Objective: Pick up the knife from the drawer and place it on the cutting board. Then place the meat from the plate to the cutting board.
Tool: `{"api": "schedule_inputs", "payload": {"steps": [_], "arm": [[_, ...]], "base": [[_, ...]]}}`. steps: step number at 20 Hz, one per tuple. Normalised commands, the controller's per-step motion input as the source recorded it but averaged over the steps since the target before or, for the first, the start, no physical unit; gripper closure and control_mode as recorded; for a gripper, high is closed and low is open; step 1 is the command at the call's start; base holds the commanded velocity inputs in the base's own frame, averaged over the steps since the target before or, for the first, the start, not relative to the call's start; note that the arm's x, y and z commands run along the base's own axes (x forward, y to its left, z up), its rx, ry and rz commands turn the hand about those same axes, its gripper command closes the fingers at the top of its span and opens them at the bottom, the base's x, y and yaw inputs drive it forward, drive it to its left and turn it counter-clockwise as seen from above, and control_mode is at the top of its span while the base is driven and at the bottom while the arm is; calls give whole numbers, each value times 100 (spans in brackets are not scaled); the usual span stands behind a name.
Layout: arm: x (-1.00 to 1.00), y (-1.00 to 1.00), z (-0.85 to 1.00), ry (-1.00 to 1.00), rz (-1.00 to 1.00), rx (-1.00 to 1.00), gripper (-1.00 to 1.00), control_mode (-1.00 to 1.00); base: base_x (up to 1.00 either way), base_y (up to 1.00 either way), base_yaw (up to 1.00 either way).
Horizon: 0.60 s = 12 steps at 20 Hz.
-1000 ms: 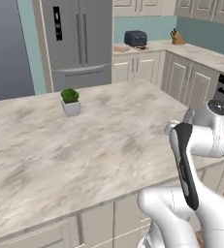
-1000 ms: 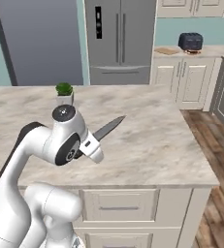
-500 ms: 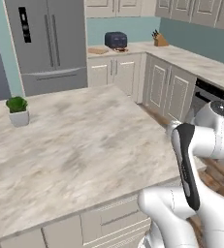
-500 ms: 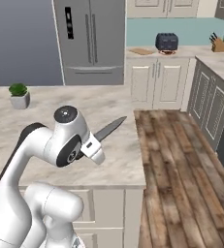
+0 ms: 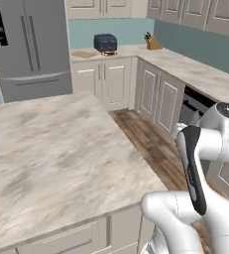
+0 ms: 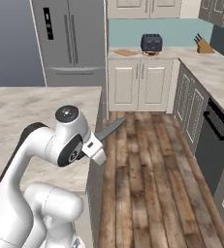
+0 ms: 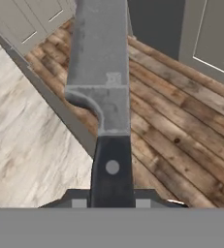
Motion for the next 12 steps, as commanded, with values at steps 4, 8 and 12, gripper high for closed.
{"api": "schedule_inputs", "payload": {"steps": [4, 8, 12], "arm": [[0, 0, 0, 0, 0, 0, 100, 100], [0, 0, 0, 0, 0, 0, 100, 100], [0, 0, 0, 0, 0, 0, 100, 100]], "base": [[66, -100, 8], [58, -100, 25], [31, -100, 31]]}}
